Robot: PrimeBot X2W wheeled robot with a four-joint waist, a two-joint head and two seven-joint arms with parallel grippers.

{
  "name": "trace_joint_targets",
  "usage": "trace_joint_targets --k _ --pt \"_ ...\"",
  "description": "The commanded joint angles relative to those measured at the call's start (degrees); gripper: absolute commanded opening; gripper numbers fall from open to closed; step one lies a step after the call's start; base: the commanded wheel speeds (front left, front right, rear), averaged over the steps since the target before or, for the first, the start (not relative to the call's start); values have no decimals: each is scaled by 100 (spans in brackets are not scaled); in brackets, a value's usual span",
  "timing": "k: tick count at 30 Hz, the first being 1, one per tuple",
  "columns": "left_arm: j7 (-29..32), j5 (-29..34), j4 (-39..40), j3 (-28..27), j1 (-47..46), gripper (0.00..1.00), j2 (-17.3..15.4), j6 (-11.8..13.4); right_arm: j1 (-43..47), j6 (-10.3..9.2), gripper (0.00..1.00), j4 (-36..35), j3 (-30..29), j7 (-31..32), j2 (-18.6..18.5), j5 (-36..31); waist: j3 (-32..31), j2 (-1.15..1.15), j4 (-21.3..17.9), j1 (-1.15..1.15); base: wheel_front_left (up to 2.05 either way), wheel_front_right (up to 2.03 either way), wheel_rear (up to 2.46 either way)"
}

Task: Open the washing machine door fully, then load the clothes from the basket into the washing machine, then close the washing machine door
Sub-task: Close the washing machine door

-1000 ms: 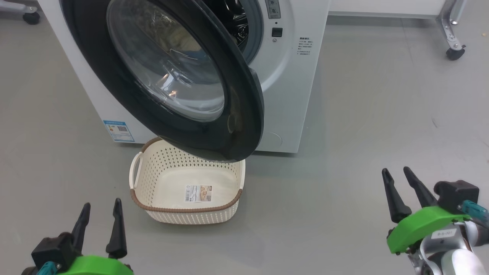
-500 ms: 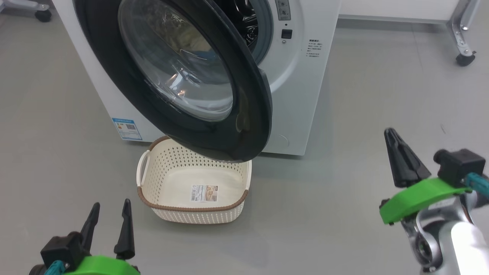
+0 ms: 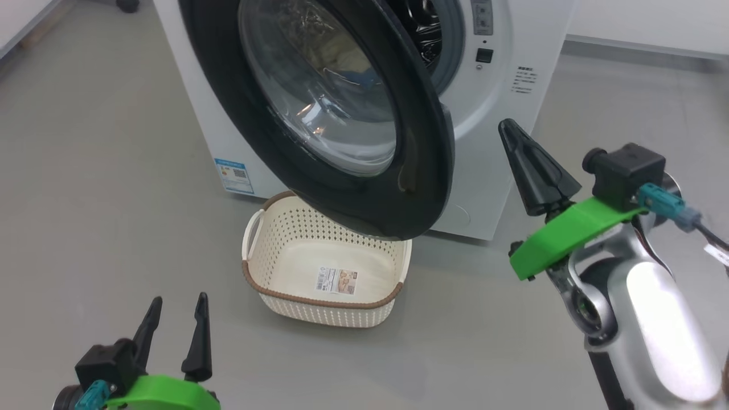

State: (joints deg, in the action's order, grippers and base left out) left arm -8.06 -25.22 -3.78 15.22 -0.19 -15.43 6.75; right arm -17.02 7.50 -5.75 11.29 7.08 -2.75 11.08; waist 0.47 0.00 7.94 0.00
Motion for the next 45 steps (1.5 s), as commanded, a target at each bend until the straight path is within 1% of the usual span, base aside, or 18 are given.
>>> trace_joint_targets --k 1,6,7,11,16,18,20,25,34,37,45 --pt "-39 6 128 -181 -389 100 -66 -31 -496 -1 0 8 156 12 -12 50 82 0 198 0 0 0 0" --pt "-81 -10 -4 -34 -551 100 29 -137 -1073 -1 0 885 397 -28 -16 78 195 0 558 0 0 0 0" --pt "-81 -10 -4 -34 -551 100 29 -137 -1073 -1 0 885 397 -28 -16 78 195 0 558 0 0 0 0" --pt "-131 -24 -139 61 -677 100 110 -204 -1528 -1 0 1665 667 -86 -15 274 248 0 797 0 0 0 0" --pt "-187 -15 -292 149 -796 100 167 -251 -2069 -1 0 2707 1028 -41 -14 439 281 0 1001 0 0 0 0" --pt "-204 -10 -340 183 -835 100 188 -265 -2218 -1 0 3029 1110 -40 -14 621 287 0 1063 0 0 0 0" --pt "-222 -15 -378 204 -873 100 212 -271 -2369 -1 0 3342 1149 -23 -14 661 302 0 1108 0 0 0 0" --pt "-266 -28 -455 235 -936 100 241 -284 -2627 -1 0 3921 1148 -105 -13 820 329 0 1159 0 0 0 0" --pt "-339 -81 -598 234 -966 100 251 -263 -2967 -1 0 4762 1009 -345 -13 809 396 0 1079 0 0 0 0" --pt "-357 -101 -624 231 -978 100 250 -266 -3045 -1 0 4926 957 -386 -13 779 411 0 1055 0 0 0 0" --pt "-433 -83 -672 275 -1046 100 255 -276 -3391 -1 0 5465 567 -463 -20 692 508 0 1016 0 0 0 0"
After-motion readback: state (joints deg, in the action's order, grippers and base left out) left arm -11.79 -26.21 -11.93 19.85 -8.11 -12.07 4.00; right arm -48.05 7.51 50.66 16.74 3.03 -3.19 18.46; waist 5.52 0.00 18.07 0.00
